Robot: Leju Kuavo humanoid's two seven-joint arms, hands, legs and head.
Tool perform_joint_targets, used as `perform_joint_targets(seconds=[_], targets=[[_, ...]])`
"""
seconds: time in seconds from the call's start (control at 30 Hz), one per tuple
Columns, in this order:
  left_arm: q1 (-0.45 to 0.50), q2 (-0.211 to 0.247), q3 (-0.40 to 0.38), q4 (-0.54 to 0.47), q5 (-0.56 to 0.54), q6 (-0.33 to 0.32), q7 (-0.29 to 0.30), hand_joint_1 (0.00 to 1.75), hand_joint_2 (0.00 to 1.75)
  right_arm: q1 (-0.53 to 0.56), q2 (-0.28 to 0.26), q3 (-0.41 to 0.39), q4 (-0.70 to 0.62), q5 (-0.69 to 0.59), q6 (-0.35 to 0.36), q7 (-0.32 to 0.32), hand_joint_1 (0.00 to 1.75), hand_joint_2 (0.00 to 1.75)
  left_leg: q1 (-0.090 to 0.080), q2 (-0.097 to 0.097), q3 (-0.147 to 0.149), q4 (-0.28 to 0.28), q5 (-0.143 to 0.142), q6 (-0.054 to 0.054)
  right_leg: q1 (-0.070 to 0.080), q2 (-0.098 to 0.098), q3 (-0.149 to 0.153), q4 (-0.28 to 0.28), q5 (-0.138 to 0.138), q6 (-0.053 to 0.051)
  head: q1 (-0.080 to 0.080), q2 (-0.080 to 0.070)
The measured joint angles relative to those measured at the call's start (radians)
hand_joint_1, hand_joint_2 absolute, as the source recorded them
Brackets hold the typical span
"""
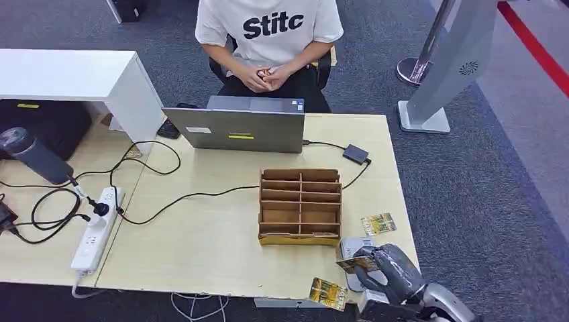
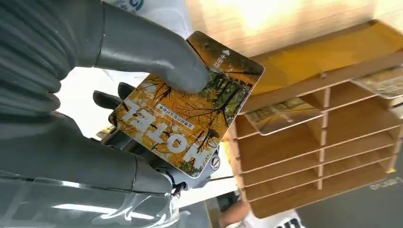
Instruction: Pass the card to the sensor for recognition and then transmit it.
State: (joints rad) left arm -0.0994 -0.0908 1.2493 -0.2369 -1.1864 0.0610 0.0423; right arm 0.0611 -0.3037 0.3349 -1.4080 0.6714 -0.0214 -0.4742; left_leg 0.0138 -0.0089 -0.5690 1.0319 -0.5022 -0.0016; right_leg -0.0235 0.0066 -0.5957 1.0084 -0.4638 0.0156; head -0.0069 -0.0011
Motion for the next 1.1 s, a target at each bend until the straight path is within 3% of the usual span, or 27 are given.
perform_joint_targets(seconds=[0.2,1.1], targets=[[0.000,0.000,0.000,0.000,0.000,0.000,0.001,0.00,1.75,-0.004,0.000,0.001,0.019,0.023,-0.031,0.022,1.75,1.75,0.000,0.000,0.000,0.000,0.000,0.000,0.000,0.000,0.000,0.000,0.000,0.000,0.000,0.000],[0.000,0.000,0.000,0.000,-0.004,0.000,0.001,0.00,1.75,-0.007,0.000,0.001,0.038,0.061,-0.050,0.049,1.75,1.75,0.000,0.000,0.000,0.000,0.000,0.000,0.000,0.000,0.000,0.000,0.000,0.000,0.000,0.000]])
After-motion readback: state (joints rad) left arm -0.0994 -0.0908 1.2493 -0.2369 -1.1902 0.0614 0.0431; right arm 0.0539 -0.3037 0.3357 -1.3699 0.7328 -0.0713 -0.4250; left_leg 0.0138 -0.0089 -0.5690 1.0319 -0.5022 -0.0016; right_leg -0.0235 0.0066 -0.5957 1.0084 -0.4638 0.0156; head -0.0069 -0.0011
